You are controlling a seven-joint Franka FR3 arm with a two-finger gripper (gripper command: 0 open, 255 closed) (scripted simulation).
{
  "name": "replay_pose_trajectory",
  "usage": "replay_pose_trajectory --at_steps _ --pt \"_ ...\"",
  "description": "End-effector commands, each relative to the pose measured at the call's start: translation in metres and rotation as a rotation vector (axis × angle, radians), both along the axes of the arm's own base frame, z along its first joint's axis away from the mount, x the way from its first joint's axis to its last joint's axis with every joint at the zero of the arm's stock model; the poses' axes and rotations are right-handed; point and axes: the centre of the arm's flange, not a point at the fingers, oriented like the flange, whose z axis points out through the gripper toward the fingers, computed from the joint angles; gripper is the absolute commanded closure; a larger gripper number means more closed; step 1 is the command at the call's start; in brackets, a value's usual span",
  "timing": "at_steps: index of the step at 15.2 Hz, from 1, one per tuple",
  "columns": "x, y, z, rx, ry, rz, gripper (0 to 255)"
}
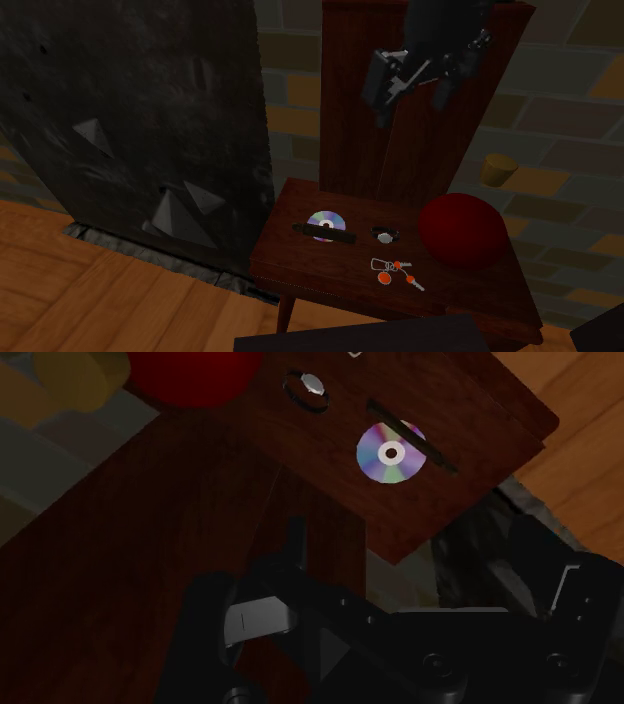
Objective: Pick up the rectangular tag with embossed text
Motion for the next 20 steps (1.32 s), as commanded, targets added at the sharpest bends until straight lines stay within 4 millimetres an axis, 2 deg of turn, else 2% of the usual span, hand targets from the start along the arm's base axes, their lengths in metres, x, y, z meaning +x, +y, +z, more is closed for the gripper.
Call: replay_pose_trajectory --at_steps 1,10,20 --pt "0.008 -0.001 -0.027 -0.001 0.008 0.067 0" --pt "0.047 -0.008 -0.140 -0.007 0.052 0.354 0" --pt "0.085 -0.005 -0.267 -0.012 0.101 0.673 0"
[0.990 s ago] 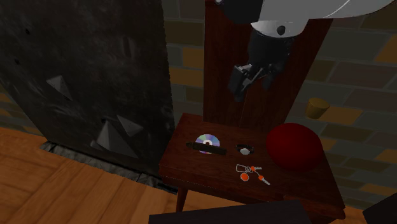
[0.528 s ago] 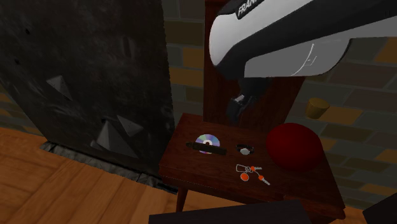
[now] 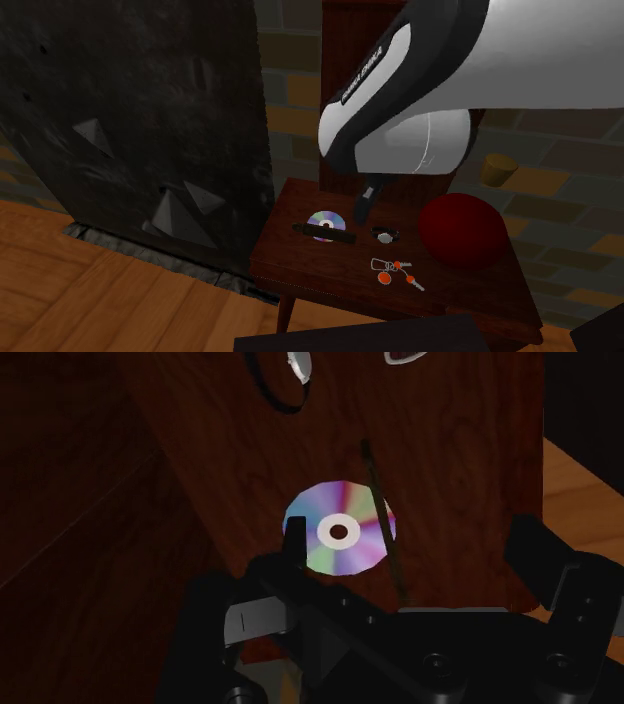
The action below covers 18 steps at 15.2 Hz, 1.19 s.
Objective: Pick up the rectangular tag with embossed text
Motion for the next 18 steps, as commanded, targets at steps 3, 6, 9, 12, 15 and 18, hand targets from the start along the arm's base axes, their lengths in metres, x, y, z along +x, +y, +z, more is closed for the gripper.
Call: replay_pose_trajectory --at_steps 3,6,9,12,15,18 --pt "0.015 0.005 -0.052 -0.005 0.017 0.132 0" --pt "0.023 0.009 -0.091 -0.006 0.032 0.228 0" --pt "0.028 0.011 -0.117 -0.007 0.039 0.278 0" --pt "0.028 0.011 -0.133 -0.007 0.039 0.278 0" --pt "0.028 0.011 -0.148 -0.007 0.039 0.278 0" --pt "0.028 0.012 -0.151 -0.007 0.039 0.278 255"
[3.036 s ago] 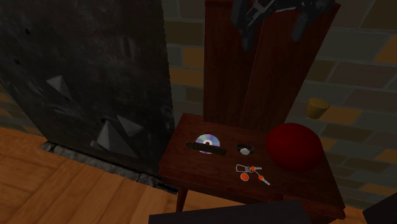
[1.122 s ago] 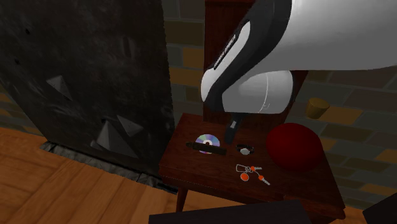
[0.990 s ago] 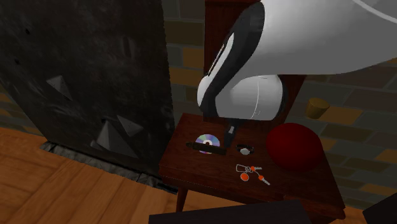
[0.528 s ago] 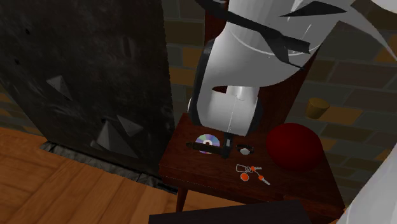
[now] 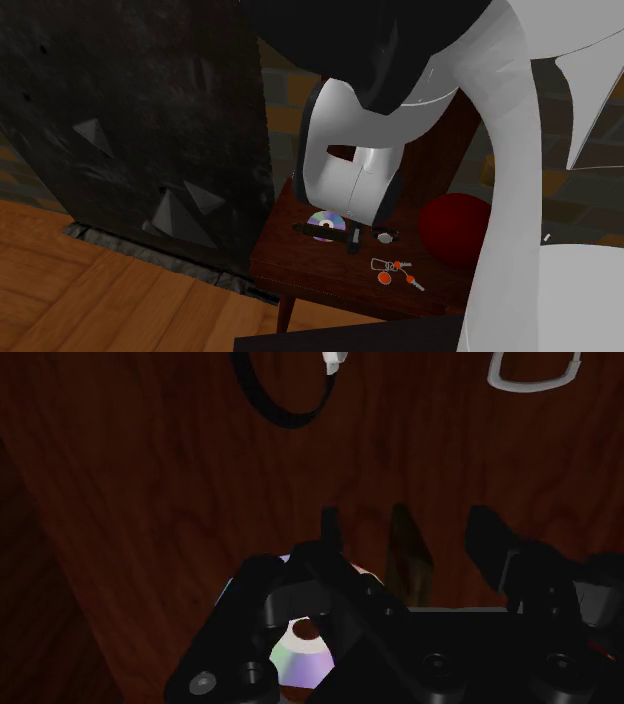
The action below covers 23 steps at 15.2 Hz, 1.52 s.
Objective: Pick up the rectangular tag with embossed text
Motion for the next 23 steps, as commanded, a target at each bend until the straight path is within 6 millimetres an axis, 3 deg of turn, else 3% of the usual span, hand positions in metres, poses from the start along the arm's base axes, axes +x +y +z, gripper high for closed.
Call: replay_pose_trajectory --at_steps 1,9,23 --pt "0.000 0.000 -0.001 0.000 0.000 0.000 255" --pt "0.000 -0.001 -0.001 0.000 0.000 0.000 255" --pt "0.000 -0.001 0.073 0.000 0.000 0.000 255"
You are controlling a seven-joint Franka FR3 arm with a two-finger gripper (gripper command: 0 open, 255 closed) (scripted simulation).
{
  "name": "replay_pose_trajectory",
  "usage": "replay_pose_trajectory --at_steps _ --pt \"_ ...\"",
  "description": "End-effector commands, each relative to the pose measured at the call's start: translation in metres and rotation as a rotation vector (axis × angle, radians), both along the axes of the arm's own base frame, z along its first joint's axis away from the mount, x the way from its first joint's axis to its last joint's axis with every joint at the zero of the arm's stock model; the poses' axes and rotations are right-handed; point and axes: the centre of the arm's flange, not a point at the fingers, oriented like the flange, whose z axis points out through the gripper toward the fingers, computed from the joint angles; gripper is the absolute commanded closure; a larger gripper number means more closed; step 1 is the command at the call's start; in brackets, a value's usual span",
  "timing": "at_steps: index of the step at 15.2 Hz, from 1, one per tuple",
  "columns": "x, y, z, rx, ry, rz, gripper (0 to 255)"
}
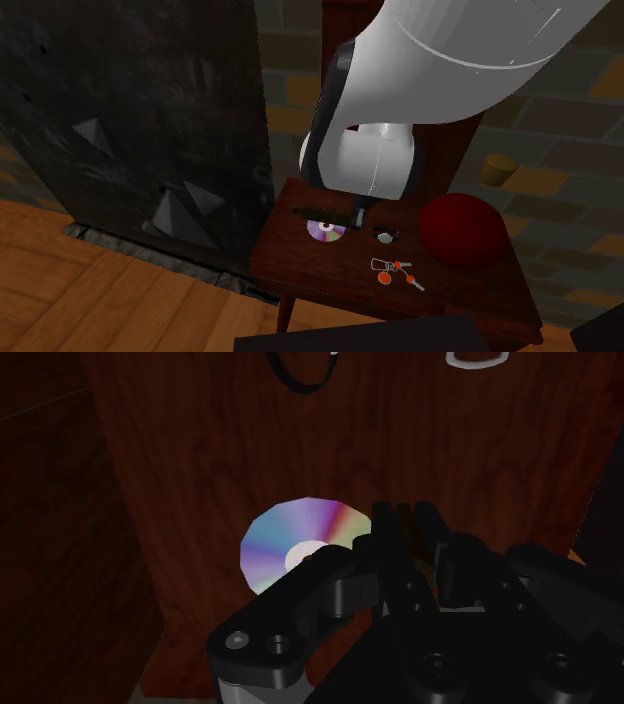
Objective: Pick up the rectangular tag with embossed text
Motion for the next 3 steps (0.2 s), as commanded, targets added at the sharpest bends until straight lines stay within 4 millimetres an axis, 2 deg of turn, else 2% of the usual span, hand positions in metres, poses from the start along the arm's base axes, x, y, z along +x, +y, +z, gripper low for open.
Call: replay_pose_trajectory --at_steps 1,3 --pt "-0.0007 0.0011 0.0113 -0.001 0.000 0.000 255" --pt "-0.0007 0.0011 0.0120 -0.001 0.000 0.000 255"
